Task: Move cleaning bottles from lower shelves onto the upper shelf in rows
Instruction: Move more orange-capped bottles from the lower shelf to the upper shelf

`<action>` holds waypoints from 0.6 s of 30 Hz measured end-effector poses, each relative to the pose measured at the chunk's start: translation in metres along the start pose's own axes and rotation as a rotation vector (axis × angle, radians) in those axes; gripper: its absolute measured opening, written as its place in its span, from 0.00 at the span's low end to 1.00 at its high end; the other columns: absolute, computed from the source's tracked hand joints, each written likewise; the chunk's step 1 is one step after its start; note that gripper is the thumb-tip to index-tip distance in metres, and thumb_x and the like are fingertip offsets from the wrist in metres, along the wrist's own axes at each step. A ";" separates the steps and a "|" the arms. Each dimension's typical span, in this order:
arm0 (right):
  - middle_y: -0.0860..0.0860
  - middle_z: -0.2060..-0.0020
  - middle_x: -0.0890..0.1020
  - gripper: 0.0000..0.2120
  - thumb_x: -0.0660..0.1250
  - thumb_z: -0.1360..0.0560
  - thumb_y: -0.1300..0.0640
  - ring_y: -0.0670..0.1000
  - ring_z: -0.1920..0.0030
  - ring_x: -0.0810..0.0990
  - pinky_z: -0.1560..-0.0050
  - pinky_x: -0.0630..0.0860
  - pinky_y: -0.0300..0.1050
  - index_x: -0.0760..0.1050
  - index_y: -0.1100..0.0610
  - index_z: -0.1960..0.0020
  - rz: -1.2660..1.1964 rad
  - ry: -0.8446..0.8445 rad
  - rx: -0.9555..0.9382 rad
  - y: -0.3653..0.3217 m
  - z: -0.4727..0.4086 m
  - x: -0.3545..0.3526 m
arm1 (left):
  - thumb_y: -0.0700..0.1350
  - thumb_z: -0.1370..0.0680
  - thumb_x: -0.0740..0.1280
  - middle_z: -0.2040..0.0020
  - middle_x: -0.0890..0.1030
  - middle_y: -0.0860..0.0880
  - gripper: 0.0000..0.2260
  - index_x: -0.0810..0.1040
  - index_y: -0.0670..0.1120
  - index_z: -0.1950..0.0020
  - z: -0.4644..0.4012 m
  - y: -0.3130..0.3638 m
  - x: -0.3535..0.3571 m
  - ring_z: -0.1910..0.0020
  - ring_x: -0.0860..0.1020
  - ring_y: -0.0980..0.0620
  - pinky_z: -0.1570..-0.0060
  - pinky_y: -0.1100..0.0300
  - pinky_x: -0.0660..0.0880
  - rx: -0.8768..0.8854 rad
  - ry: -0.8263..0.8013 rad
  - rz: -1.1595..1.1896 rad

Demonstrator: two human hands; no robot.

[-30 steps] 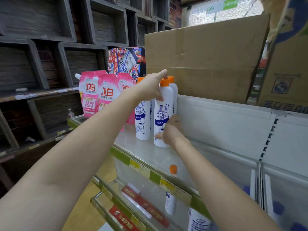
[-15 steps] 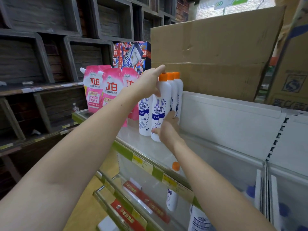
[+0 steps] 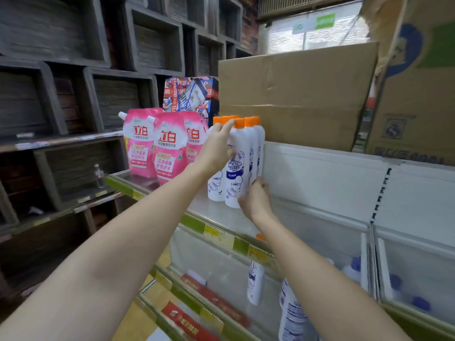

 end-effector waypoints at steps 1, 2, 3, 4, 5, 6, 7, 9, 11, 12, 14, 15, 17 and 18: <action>0.62 0.34 0.69 0.26 0.67 0.24 0.63 0.65 0.37 0.75 0.35 0.74 0.53 0.61 0.63 0.30 0.050 -0.006 0.003 0.000 0.006 -0.004 | 0.36 0.25 0.74 0.35 0.70 0.45 0.32 0.66 0.46 0.24 0.007 -0.001 0.000 0.54 0.76 0.51 0.45 0.54 0.76 -0.009 0.006 0.009; 0.62 0.35 0.70 0.25 0.68 0.24 0.61 0.65 0.38 0.76 0.37 0.74 0.53 0.63 0.63 0.30 0.102 -0.016 -0.001 0.001 0.012 -0.007 | 0.37 0.24 0.73 0.35 0.70 0.46 0.27 0.69 0.45 0.27 0.014 -0.002 0.001 0.56 0.76 0.52 0.47 0.54 0.77 -0.023 -0.004 0.021; 0.61 0.37 0.72 0.23 0.69 0.24 0.59 0.64 0.39 0.76 0.39 0.75 0.52 0.66 0.62 0.32 0.145 -0.028 -0.006 0.002 0.019 -0.009 | 0.38 0.24 0.73 0.36 0.72 0.46 0.24 0.71 0.44 0.30 0.022 -0.005 0.002 0.56 0.77 0.51 0.48 0.52 0.78 -0.039 -0.032 0.037; 0.60 0.38 0.73 0.20 0.69 0.24 0.58 0.63 0.40 0.76 0.40 0.74 0.51 0.68 0.61 0.35 0.176 -0.041 -0.006 0.004 0.026 -0.011 | 0.39 0.23 0.73 0.38 0.73 0.45 0.22 0.72 0.45 0.31 0.032 -0.008 0.003 0.54 0.78 0.49 0.48 0.50 0.79 -0.057 -0.072 0.049; 0.59 0.40 0.74 0.16 0.68 0.24 0.57 0.62 0.41 0.76 0.41 0.74 0.51 0.69 0.59 0.38 0.193 -0.048 0.000 0.005 0.034 -0.012 | 0.40 0.23 0.73 0.39 0.75 0.45 0.22 0.72 0.45 0.30 0.042 -0.010 0.006 0.52 0.78 0.48 0.48 0.50 0.79 -0.070 -0.114 0.061; 0.59 0.41 0.75 0.13 0.68 0.24 0.57 0.61 0.43 0.76 0.42 0.74 0.52 0.70 0.57 0.42 0.192 -0.044 0.009 0.007 0.042 -0.014 | 0.41 0.23 0.72 0.40 0.77 0.45 0.22 0.72 0.45 0.30 0.052 -0.012 0.009 0.51 0.78 0.48 0.48 0.50 0.80 -0.075 -0.154 0.069; 0.59 0.42 0.75 0.11 0.69 0.24 0.58 0.60 0.45 0.76 0.42 0.74 0.52 0.69 0.56 0.45 0.176 -0.032 0.022 0.008 0.051 -0.016 | 0.42 0.22 0.71 0.42 0.79 0.45 0.22 0.72 0.45 0.29 0.063 -0.011 0.013 0.51 0.78 0.49 0.48 0.51 0.79 -0.073 -0.187 0.076; 0.59 0.44 0.77 0.11 0.70 0.25 0.60 0.59 0.46 0.76 0.44 0.73 0.49 0.70 0.57 0.47 0.139 0.003 0.047 0.011 0.068 -0.023 | 0.42 0.21 0.68 0.48 0.81 0.47 0.17 0.75 0.45 0.32 0.083 -0.007 0.021 0.52 0.79 0.48 0.50 0.52 0.78 -0.068 -0.229 0.076; 0.58 0.47 0.79 0.10 0.70 0.26 0.59 0.59 0.46 0.78 0.46 0.73 0.47 0.71 0.56 0.48 0.123 0.059 0.086 0.014 0.086 -0.037 | 0.42 0.21 0.66 0.52 0.81 0.47 0.12 0.77 0.44 0.37 0.101 0.004 0.032 0.53 0.79 0.46 0.55 0.55 0.74 -0.066 -0.248 0.084; 0.56 0.49 0.80 0.10 0.70 0.26 0.59 0.58 0.46 0.79 0.47 0.73 0.47 0.71 0.56 0.49 0.113 0.097 0.109 0.017 0.094 -0.046 | 0.42 0.21 0.66 0.53 0.81 0.47 0.11 0.78 0.44 0.39 0.108 0.012 0.039 0.52 0.79 0.45 0.56 0.56 0.73 -0.062 -0.261 0.102; 0.53 0.52 0.80 0.08 0.69 0.26 0.58 0.58 0.46 0.79 0.47 0.72 0.48 0.72 0.55 0.50 0.095 0.177 0.137 0.023 0.115 -0.067 | 0.42 0.22 0.67 0.56 0.80 0.49 0.10 0.79 0.44 0.41 0.123 0.032 0.054 0.51 0.80 0.44 0.55 0.56 0.74 -0.044 -0.296 0.147; 0.53 0.54 0.80 0.07 0.69 0.26 0.58 0.58 0.47 0.79 0.47 0.72 0.48 0.72 0.55 0.50 0.097 0.214 0.141 0.028 0.126 -0.078 | 0.43 0.23 0.67 0.56 0.81 0.48 0.10 0.79 0.45 0.42 0.131 0.044 0.062 0.50 0.80 0.44 0.54 0.56 0.74 -0.030 -0.305 0.165; 0.54 0.55 0.81 0.06 0.68 0.26 0.58 0.59 0.49 0.80 0.49 0.74 0.49 0.72 0.55 0.51 0.118 0.278 0.158 0.040 0.150 -0.103 | 0.46 0.23 0.67 0.53 0.83 0.47 0.10 0.80 0.47 0.43 0.145 0.071 0.076 0.48 0.80 0.43 0.49 0.53 0.77 0.004 -0.312 0.183; 0.54 0.55 0.81 0.06 0.68 0.26 0.59 0.59 0.50 0.80 0.49 0.74 0.49 0.72 0.54 0.52 0.131 0.300 0.175 0.046 0.164 -0.115 | 0.47 0.23 0.67 0.51 0.84 0.46 0.10 0.80 0.47 0.42 0.152 0.085 0.082 0.46 0.80 0.43 0.48 0.52 0.77 0.017 -0.319 0.187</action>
Point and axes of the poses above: each hand's wrist, its own z-axis away from the middle knuckle, its own x-axis out of the palm, y = z × x, the point moved 2 cm from there along -z, towards the middle knuckle
